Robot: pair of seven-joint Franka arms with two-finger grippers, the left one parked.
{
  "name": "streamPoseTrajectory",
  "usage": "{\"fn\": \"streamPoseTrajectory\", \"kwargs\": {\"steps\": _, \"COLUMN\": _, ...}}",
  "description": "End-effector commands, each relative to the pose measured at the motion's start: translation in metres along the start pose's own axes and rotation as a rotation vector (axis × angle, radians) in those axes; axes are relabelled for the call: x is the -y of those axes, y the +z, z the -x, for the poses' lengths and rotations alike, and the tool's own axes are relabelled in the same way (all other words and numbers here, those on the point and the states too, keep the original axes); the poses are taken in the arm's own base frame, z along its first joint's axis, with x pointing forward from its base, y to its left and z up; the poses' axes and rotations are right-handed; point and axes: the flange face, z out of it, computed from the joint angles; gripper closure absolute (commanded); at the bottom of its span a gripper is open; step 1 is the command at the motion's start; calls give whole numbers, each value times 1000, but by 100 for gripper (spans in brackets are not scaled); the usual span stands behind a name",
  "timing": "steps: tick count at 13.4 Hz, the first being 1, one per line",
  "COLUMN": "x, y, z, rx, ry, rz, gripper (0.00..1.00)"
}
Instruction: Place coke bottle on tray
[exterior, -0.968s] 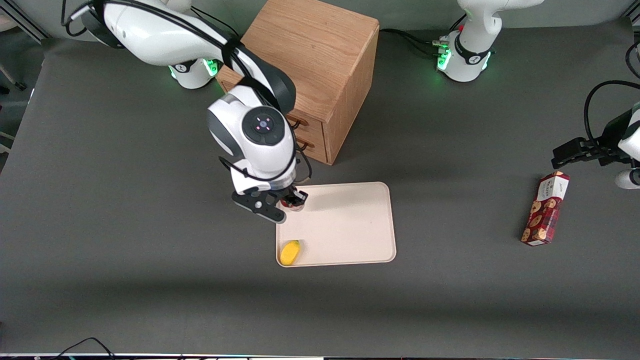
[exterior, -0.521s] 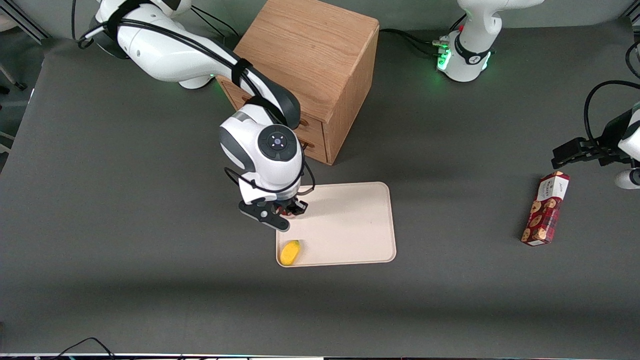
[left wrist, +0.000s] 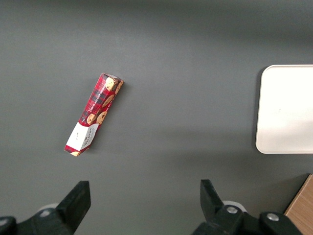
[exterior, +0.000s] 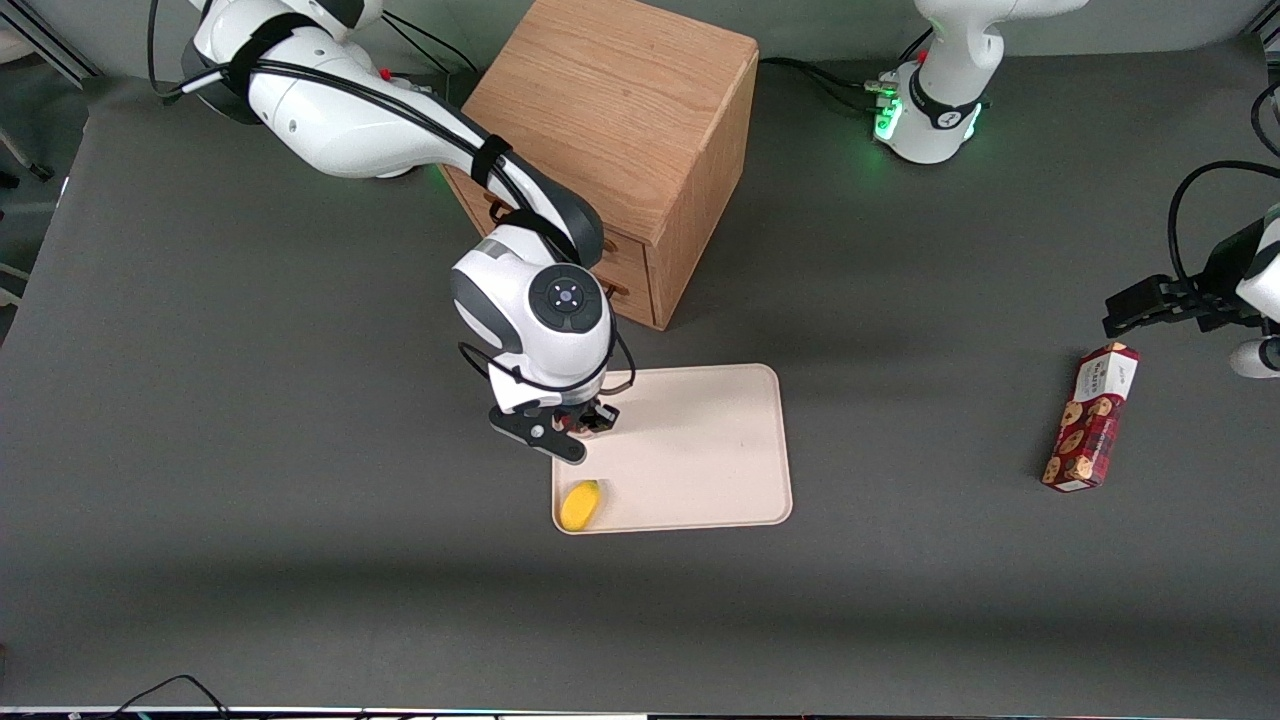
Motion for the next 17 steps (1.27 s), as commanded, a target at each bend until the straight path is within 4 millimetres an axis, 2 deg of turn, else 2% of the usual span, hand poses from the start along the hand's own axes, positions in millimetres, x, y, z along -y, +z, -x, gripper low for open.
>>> {"fn": "streamPoseTrajectory", "kwargs": {"steps": 1, "x": -2, "y": -7, "z": -1, "rx": -55, "ry": 10, "rz": -2, "gripper": 0}}
{"fn": "streamPoseTrajectory", "kwargs": {"steps": 3, "x": -5, "y": -19, "z": -6, "rx": -60, "ry": 8, "rz": -17, "gripper": 0}}
{"fn": "streamPoseTrajectory", "kwargs": {"steps": 5, "x": -22, "y": -65, "z": -27, "rx": -65, "ry": 46, "rz": -78, "gripper": 0}}
{"fn": "streamPoseTrajectory", "kwargs": {"steps": 6, "x": -35, "y": -93, "z": -32, "rx": -53, "ry": -7, "rz": -102, "gripper": 0}}
{"fn": "streamPoseTrajectory", "kwargs": {"steps": 7, "x": -57, "y": -115, "z": -43, "rx": -51, "ry": -96, "rz": -103, "gripper": 0}}
{"fn": "streamPoseTrajectory", "kwargs": {"steps": 10, "x": -146, "y": -160, "z": -100, "rx": 15, "ry": -221, "rz": -89, "gripper": 0}}
{"fn": "streamPoseTrajectory", "kwargs": {"steps": 12, "x": -219, "y": -185, "z": -143, "rx": 67, "ry": -318, "rz": -125, "gripper": 0}}
{"fn": "streamPoseTrajectory", "kwargs": {"steps": 13, "x": -257, "y": -193, "z": -161, "rx": 82, "ry": -356, "rz": -138, "gripper": 0}}
{"fn": "streamPoseTrajectory", "kwargs": {"steps": 15, "x": -327, "y": -198, "z": -184, "rx": 82, "ry": -435, "rz": -132, "gripper": 0}}
{"fn": "streamPoseTrajectory", "kwargs": {"steps": 16, "x": -366, "y": -196, "z": -196, "rx": 91, "ry": -437, "rz": -152, "gripper": 0}}
{"fn": "streamPoseTrajectory", "kwargs": {"steps": 17, "x": -397, "y": -196, "z": -203, "rx": 96, "ry": -437, "rz": -182, "gripper": 0}}
